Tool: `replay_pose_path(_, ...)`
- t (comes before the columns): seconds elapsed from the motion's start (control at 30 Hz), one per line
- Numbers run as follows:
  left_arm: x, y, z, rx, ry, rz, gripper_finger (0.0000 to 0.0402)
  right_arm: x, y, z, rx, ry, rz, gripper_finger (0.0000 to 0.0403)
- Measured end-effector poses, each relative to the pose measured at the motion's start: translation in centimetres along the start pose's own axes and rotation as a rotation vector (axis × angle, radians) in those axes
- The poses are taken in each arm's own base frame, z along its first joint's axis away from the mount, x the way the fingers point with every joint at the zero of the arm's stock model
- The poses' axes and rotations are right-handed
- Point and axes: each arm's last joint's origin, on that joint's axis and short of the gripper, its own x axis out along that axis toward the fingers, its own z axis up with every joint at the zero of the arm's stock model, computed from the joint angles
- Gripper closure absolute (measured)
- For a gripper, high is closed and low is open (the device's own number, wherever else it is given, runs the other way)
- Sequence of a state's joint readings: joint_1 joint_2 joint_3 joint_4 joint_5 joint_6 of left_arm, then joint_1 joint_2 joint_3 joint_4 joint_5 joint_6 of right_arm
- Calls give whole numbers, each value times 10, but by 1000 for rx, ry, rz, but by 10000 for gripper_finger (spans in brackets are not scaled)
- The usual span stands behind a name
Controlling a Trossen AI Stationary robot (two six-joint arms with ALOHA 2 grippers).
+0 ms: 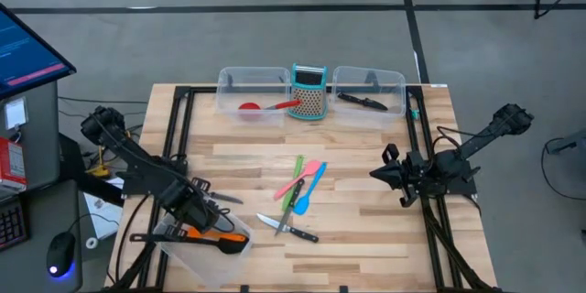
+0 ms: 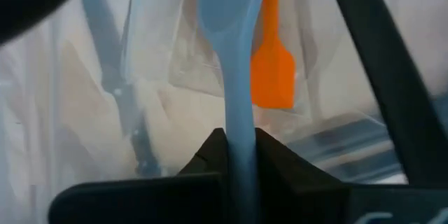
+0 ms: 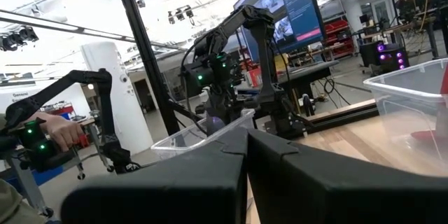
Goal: Pick & Place Kitchen Items
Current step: Put the grey serving spoon from the bottom transparent bin to the top left transparent bin
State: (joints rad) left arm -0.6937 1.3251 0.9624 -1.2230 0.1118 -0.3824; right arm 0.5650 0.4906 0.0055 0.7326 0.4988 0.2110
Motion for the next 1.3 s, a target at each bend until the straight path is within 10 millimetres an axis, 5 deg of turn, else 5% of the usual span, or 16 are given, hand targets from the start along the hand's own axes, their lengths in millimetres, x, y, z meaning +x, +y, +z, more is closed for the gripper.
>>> replay_pose_path(0.4, -36, 1, -13, -85, -154, -73, 385, 0, 0, 0, -1, 1, -1, 403)
replay_pose_path(0.8, -103, 4, -37, -174, -427, -194, 385, 0, -1, -2, -13, 23, -6, 403)
replay_pose_path(1.07, -156, 30, -47, -284, -763, 74, 385, 0, -1, -3, -15, 26, -6, 403)
replay_pose_path(1.3, -174, 74, -50, -418, -795, 322, 385, 0, -1, -5, -34, 47, -10, 403)
